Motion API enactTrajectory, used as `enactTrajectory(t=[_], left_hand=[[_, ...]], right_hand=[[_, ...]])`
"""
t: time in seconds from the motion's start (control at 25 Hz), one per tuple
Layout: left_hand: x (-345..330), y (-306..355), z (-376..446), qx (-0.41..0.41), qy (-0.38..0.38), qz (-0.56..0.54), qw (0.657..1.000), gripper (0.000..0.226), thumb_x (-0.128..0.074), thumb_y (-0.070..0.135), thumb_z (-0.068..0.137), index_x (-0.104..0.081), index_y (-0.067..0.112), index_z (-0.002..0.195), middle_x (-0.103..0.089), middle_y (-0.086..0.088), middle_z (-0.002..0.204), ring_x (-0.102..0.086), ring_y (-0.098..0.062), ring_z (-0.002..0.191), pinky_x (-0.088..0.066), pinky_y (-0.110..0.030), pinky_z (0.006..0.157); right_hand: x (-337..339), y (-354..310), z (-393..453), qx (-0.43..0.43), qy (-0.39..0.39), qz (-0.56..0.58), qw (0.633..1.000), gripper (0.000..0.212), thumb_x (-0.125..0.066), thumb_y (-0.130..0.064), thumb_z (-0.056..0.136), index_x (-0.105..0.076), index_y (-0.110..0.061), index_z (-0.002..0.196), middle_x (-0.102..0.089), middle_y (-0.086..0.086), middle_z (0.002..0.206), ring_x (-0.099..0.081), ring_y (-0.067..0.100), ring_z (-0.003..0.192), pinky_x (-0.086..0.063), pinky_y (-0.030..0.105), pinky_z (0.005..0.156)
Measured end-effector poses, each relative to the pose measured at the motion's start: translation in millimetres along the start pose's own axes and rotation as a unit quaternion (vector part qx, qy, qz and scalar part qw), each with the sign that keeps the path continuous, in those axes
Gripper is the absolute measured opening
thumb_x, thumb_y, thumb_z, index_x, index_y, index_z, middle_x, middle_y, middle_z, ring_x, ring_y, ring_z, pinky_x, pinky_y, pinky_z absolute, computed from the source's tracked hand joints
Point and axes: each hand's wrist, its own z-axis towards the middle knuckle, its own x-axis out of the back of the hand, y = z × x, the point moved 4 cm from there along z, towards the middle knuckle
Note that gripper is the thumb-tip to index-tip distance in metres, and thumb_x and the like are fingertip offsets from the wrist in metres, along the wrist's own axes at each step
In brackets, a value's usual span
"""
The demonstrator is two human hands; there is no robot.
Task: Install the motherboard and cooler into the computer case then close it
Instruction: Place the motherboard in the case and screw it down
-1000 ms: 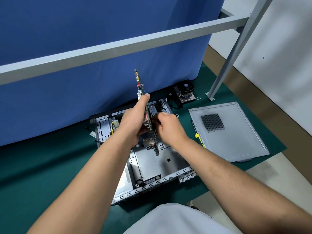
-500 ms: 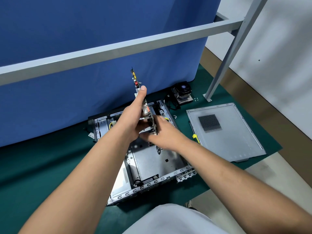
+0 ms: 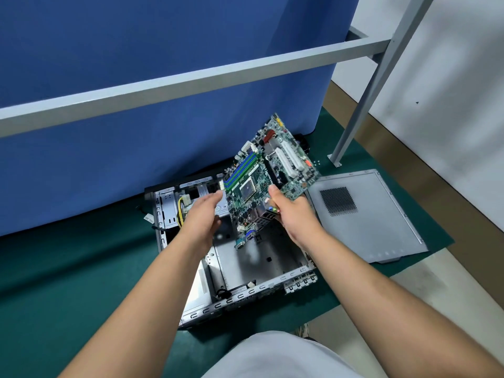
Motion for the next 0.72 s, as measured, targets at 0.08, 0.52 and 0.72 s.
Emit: enactTrajectory(t=[0.08,0.52,0.72], left_hand=[[7,-16,1,0.050,-0.036,-0.024,0.998,0.029,-0.067,0.039,0.096,-0.063,0.018,0.116,-0.065,0.000,0.101,-0.060,-0.015,0.080,-0.051,-0.033,0.071],[30,-22,-11,0.042,-0.060,-0.179,0.981,0.025,-0.068,0.022,0.092,-0.068,0.007,0.112,-0.079,-0.007,0.087,-0.077,-0.027,0.071,-0.061,-0.037,0.055],[45,-14,-20,0.031,-0.025,-0.163,0.986,0.013,-0.061,0.017,0.097,-0.065,0.007,0.105,-0.076,-0.008,0.075,-0.075,-0.027,0.065,-0.061,-0.039,0.054]], right_hand=[[2,8,-2,-0.060,-0.006,0.174,0.983,0.039,-0.074,-0.038,0.091,-0.063,-0.003,0.104,-0.070,-0.003,0.085,-0.068,0.011,0.087,-0.051,0.028,0.090],[-13,29,-28,-0.214,-0.057,0.247,0.943,0.089,-0.081,-0.052,0.071,-0.048,0.001,0.134,-0.057,0.022,0.141,-0.063,0.033,0.120,-0.059,0.041,0.094],[21,0,-45,0.174,0.037,-0.230,0.957,0.082,-0.066,-0.053,0.093,-0.030,-0.017,0.157,-0.027,0.002,0.163,-0.028,0.015,0.149,-0.021,0.029,0.122]])
